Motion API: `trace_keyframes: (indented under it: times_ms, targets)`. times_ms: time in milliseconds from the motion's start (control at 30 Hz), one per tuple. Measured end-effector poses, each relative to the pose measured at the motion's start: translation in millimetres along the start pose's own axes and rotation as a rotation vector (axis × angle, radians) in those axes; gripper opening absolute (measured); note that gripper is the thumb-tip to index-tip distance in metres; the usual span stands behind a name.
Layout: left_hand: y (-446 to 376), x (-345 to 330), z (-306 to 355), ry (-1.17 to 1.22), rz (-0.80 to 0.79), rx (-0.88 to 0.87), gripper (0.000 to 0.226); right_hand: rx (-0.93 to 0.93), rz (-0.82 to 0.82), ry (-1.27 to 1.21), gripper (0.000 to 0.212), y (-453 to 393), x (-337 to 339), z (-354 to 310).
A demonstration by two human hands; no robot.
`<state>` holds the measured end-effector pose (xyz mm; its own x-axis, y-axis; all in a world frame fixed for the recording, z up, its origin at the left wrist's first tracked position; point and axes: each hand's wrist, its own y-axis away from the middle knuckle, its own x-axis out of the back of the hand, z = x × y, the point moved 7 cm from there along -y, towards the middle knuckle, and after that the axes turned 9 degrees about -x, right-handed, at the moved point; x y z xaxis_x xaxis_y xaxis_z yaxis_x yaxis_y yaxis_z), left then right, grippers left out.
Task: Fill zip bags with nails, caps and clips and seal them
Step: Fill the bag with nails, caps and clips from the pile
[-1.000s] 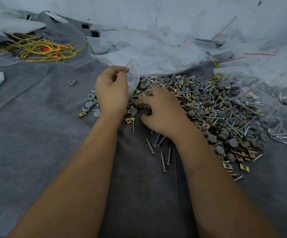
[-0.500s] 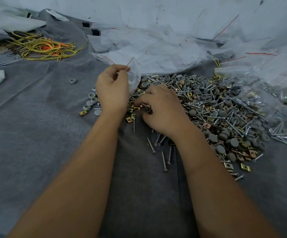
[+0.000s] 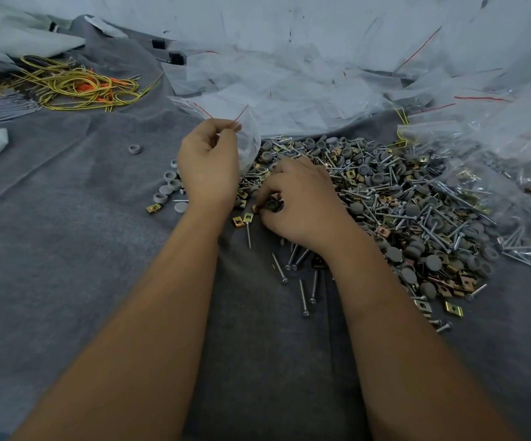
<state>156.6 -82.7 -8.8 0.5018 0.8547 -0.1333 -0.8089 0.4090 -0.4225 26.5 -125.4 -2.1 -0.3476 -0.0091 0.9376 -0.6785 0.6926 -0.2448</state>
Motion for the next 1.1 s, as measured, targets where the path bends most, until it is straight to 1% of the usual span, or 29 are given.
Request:
trace_keyframes:
  times_ms: [67,133,200,267,367,500,600,667,733,800,867,967,1033,1100]
  targets:
    - [0.4,-0.1,0.1,-0.003,-0.001,0.000,0.024,-0.006,-0.013,-0.016,0.011,-0.2,0.5,0.7]
    - [0.5,-0.4,0.3,0.000,-0.006,0.000,0.024,-0.005,-0.011,-0.029,0.015,0.4,1.2,0.7]
    - [-0.3,-0.3,0.3,-0.001,-0.007,-0.003,0.024,0.012,-0.013,-0.093,0.020,1.6,2.1,-2.0]
    - [-0.9,-0.3,0.1,-0.009,-0.012,-0.008,0.025,0.054,-0.061,-0.140,0.022,3.1,-0.8,-7.9]
    - [-1.3,-1.0,-0.7,-0.017,-0.024,-0.017,0.024,0.098,-0.104,-0.101,0.023,3.6,-5.6,-12.6]
    - [-1.6,-1.8,-1.5,-0.012,-0.027,-0.022,0.025,0.115,-0.052,-0.078,0.015,3.5,-2.8,-12.1]
    - [-1.6,-1.7,-1.5,-0.004,-0.028,-0.023,0.025,0.111,0.000,-0.081,0.014,2.3,-0.4,-12.8]
    - [-1.2,-1.9,-1.7,0.000,-0.032,-0.017,0.026,0.048,0.102,-0.199,0.014,1.6,9.1,-7.3]
    - [0.7,-4.0,-0.7,-0.027,-0.061,-0.028,0.024,-0.032,0.246,-0.374,0.012,2.9,22.3,2.5]
    - [4.4,-9.9,2.5,-0.073,-0.144,-0.060,0.023,-0.094,0.374,-0.489,0.014,5.3,33.0,10.6]
    - [8.8,-18.7,5.3,-0.118,-0.263,-0.097,0.023,-0.136,0.440,-0.548,0.017,6.3,37.7,15.8]
    - [12.7,-27.8,7.5,-0.153,-0.375,-0.136,0.025,-0.172,0.420,-0.531,0.021,3.9,34.6,19.5]
    - [12.3,-27.6,5.9,-0.118,-0.369,-0.109,0.024,-0.184,0.392,-0.489,0.023,2.4,30.3,20.8]
    - [9.2,-24.5,2.7,-0.071,-0.322,-0.062,0.022,-0.187,0.382,-0.476,0.024,2.3,28.9,21.5]
